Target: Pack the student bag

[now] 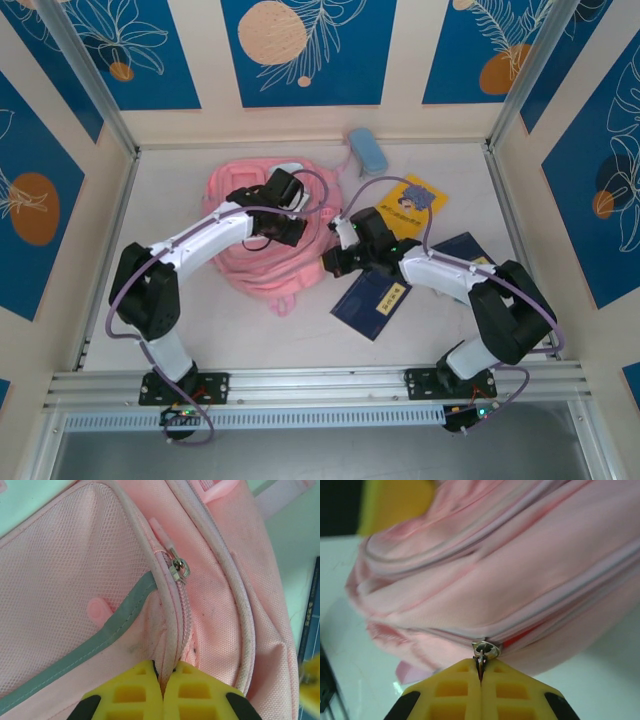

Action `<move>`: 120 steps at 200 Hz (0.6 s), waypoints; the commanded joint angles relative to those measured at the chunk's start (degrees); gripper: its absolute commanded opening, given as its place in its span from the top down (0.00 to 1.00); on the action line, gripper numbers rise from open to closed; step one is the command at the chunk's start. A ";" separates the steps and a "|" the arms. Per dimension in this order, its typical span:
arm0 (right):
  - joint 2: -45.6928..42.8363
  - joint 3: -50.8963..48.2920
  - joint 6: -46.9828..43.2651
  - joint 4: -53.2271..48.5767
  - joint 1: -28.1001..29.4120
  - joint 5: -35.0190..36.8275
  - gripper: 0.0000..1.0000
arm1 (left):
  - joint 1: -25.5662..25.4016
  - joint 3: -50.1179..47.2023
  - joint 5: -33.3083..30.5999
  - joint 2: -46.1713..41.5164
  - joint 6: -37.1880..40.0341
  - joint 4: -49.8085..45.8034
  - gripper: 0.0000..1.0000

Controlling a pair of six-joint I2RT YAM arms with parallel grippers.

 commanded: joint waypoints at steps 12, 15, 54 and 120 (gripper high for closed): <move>-2.83 -4.29 6.53 9.66 4.91 -5.30 1.00 | 0.74 1.74 -3.45 0.57 -6.29 6.35 1.00; -2.88 -4.69 7.20 10.55 5.17 -5.47 1.00 | 0.81 1.70 -3.49 0.46 -6.39 6.47 1.00; -4.10 -6.46 13.28 12.09 5.89 -2.34 1.00 | 1.64 -0.33 -1.95 -1.91 -6.49 8.07 1.00; -12.20 -3.93 28.99 -0.67 -4.33 -1.23 0.44 | 1.91 -6.35 1.37 -9.19 -2.39 11.55 1.00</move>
